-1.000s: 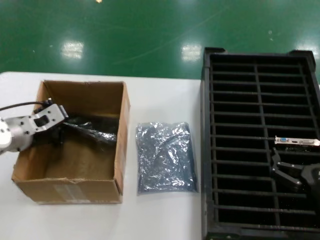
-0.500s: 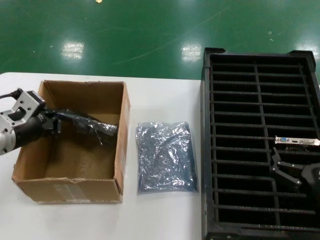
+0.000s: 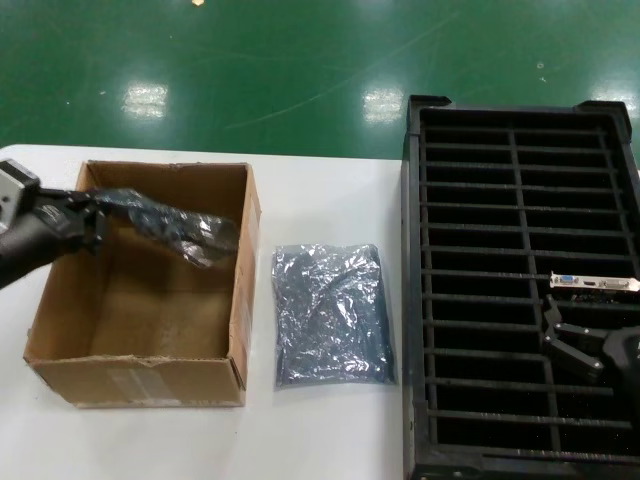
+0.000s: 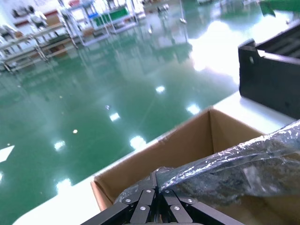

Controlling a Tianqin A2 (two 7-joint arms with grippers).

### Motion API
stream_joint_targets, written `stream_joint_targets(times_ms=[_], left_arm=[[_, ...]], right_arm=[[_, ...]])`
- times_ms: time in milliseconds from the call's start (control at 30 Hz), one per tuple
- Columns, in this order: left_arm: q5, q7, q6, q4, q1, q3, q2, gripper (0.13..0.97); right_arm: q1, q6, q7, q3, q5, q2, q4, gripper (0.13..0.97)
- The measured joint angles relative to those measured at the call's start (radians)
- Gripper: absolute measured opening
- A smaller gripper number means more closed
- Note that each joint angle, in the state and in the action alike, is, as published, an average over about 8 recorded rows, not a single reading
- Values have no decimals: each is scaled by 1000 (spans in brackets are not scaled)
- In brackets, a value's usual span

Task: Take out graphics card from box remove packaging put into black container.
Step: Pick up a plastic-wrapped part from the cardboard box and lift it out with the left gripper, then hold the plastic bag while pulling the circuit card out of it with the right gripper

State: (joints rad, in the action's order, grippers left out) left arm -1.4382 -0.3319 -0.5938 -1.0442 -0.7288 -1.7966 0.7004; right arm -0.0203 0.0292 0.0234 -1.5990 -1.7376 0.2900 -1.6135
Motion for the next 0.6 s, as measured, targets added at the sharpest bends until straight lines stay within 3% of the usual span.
stream_joint_targets(times_ms=[333, 600], left_arm=[[-108, -44, 29, -161, 111, 86, 61, 139], [-180, -71, 48, -263, 201, 139, 106, 139]], right_arm=[[-26, -1, -5, -16, 9, -3, -1, 966], [-244, 88, -55, -133, 32, -52, 114, 966]])
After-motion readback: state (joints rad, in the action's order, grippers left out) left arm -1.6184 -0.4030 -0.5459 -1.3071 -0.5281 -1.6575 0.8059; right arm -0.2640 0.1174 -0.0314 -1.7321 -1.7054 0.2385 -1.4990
